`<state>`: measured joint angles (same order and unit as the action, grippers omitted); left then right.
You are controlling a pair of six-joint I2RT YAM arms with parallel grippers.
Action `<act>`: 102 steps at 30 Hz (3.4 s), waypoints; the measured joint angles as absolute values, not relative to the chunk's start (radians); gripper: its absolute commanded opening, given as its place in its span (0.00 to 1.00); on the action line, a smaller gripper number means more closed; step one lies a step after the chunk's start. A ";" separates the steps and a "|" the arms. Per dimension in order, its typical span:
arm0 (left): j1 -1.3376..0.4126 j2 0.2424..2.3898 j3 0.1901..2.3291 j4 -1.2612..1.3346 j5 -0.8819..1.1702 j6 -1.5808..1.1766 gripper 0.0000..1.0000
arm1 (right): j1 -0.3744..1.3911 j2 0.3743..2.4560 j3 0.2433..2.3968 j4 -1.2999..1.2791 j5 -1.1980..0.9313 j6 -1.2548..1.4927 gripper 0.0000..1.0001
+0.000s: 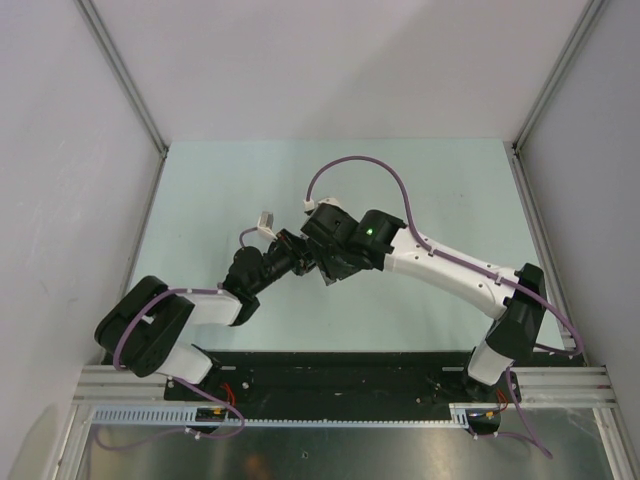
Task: Load the batteries into the remote control
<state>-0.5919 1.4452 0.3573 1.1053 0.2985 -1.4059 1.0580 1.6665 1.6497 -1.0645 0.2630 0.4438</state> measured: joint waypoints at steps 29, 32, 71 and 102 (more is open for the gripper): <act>-0.592 1.424 0.357 1.059 0.293 -1.406 0.00 | 1.014 1.658 1.618 -1.021 0.192 0.479 0.09; -0.592 1.422 0.357 1.060 0.292 -1.407 0.00 | 1.014 1.657 1.618 -1.021 0.193 0.479 0.10; -0.591 1.421 0.357 1.083 0.292 -1.415 0.00 | 1.012 1.657 1.635 -1.044 0.193 0.502 0.24; -0.591 1.421 0.358 1.101 0.303 -1.426 0.00 | 1.028 1.672 1.678 -1.076 0.213 0.492 0.45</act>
<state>-0.5907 1.4212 0.3576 1.1011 0.3031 -1.4258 1.0275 1.6722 1.6779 -1.0760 0.2131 0.4923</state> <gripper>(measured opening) 0.261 0.537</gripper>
